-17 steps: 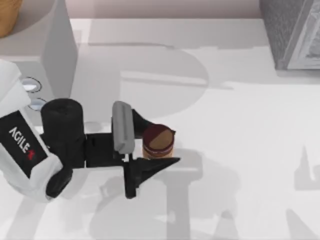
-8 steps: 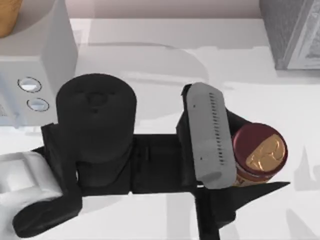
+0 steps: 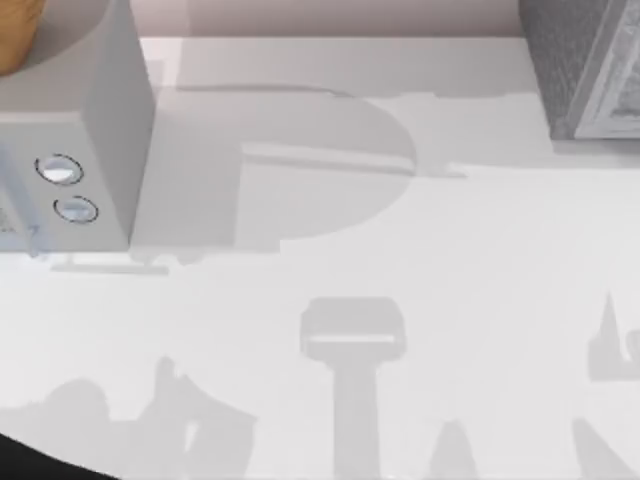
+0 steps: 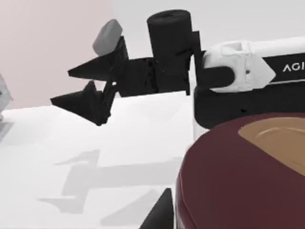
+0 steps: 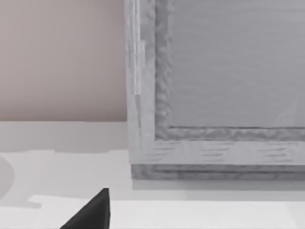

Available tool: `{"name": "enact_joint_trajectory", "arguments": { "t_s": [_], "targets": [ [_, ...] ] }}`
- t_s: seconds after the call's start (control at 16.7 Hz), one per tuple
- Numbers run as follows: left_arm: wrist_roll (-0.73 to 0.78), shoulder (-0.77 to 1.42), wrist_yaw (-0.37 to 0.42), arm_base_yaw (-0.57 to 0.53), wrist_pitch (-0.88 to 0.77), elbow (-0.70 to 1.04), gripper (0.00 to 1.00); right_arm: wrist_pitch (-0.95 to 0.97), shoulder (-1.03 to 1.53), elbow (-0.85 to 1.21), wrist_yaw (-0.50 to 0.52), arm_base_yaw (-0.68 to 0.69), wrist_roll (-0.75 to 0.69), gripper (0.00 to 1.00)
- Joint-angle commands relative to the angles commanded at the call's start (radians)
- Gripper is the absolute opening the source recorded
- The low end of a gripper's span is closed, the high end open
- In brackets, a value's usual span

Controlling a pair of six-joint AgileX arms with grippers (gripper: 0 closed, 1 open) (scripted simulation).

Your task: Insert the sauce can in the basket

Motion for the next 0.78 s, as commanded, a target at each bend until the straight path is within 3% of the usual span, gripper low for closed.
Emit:
{"name": "enact_joint_trajectory", "arguments": {
  "t_s": [0.42, 0.6, 0.78],
  "targets": [
    [-0.163, -0.607, -0.378, -0.357, -0.661, 0.066, 0.0, 0.0, 0.0, 0.0, 0.0, 0.0, 0.0, 1.0],
    [-0.213, -0.755, -0.471, -0.447, -0.811, 0.09, 0.0, 0.0, 0.0, 0.0, 0.0, 0.0, 0.0, 1.0],
    [-0.233, -0.807, -0.505, -0.479, -0.862, 0.099, 0.0, 0.0, 0.0, 0.0, 0.0, 0.0, 0.0, 1.0]
  ]
}}
